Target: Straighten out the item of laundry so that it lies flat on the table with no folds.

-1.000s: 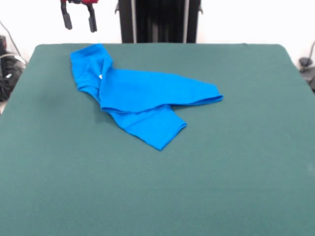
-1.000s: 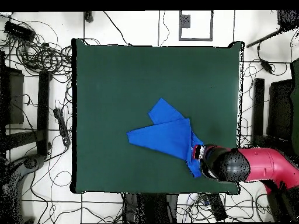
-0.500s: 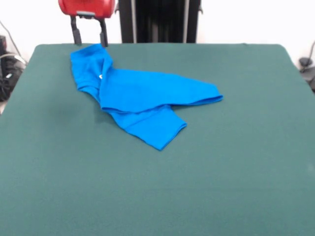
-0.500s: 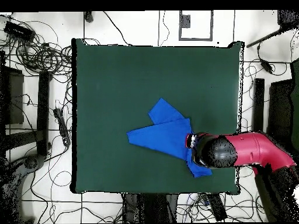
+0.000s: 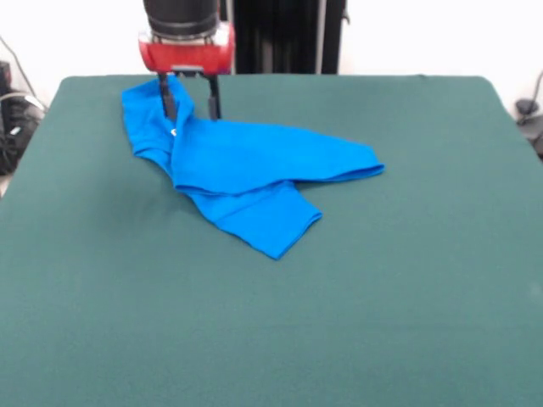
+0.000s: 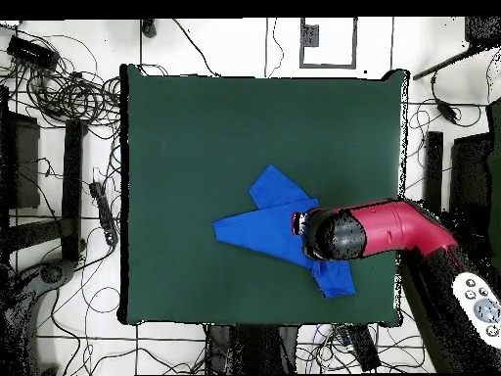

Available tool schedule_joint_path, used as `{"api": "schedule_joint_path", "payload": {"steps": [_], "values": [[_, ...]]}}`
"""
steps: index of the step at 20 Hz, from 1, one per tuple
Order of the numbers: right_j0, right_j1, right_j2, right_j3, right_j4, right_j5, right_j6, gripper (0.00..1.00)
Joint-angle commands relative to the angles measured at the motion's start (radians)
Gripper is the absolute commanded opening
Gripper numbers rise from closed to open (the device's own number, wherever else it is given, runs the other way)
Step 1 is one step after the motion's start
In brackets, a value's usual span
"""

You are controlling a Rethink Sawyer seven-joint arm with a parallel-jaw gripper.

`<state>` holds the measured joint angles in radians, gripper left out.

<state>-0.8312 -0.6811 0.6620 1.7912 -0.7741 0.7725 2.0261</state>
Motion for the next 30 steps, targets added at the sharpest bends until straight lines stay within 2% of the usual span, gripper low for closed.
{"api": "schedule_joint_path", "payload": {"steps": [1,9,19,30], "values": [[0.068,0.118,-0.057,-0.08,-0.067,-0.075,-0.02,1.0],[0.074,0.138,-0.077,-0.094,-0.083,-0.108,-0.017,1.0],[0.067,0.101,-0.084,-0.08,-0.062,-0.095,-0.042,1.0],[0.083,0.165,-0.104,-0.163,-0.087,-0.1,-0.057,1.0]]}}
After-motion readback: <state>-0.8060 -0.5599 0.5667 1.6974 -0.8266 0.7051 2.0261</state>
